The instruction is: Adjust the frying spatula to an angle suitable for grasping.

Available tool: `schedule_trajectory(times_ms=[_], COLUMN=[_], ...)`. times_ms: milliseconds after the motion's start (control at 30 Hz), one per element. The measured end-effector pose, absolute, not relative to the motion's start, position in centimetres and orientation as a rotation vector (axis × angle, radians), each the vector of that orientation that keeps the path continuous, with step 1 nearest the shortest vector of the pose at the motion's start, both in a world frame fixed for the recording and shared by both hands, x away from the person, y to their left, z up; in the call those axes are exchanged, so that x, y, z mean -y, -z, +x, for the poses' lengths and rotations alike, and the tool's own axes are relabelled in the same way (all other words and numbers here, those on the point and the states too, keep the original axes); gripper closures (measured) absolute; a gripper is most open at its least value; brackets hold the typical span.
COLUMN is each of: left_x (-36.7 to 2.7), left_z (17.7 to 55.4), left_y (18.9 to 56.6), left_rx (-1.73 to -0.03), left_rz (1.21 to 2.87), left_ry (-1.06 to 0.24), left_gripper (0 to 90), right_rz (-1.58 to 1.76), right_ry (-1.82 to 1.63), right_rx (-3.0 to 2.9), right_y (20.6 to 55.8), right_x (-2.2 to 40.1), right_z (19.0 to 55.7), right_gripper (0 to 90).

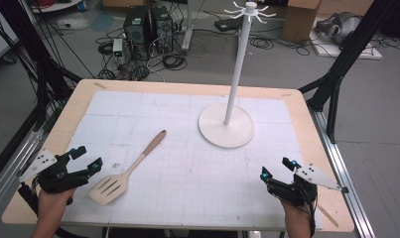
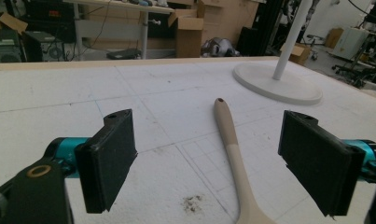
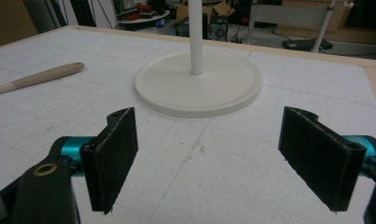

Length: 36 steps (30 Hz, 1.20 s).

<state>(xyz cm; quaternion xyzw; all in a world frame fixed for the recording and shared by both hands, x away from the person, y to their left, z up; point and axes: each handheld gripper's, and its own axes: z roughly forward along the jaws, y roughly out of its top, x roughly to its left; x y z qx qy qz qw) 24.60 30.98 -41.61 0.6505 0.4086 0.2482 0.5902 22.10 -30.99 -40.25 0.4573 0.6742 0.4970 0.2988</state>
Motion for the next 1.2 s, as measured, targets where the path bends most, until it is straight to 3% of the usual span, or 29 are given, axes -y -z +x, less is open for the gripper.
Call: schedule_trajectory(times_ms=[400,533,1000,1200], left_x=[-30.7,-30.5,-28.7,-28.2], left_z=[24.6,24.9,26.2,26.7], left_y=[41.6,41.3,39.9,39.6], left_rx=[-0.96,-0.975,-0.982,-0.999], left_rz=[1.55,1.587,1.71,1.711], left_ry=[-0.56,-0.493,-0.455,-0.441], left_gripper=[21.5,23.2,18.9,22.7], right_rz=[1.222,1.209,1.188,1.181], right_ry=[-1.327,-1.325,-1.304,-1.302], right_rx=[-1.797,-1.805,-1.813,-1.83], right_y=[40.4,40.2,40.1,40.1], right_x=[31.0,30.5,30.0,29.7], right_z=[22.1,22.1,22.4,22.4], right_gripper=[18.9,18.9,18.9,18.9])
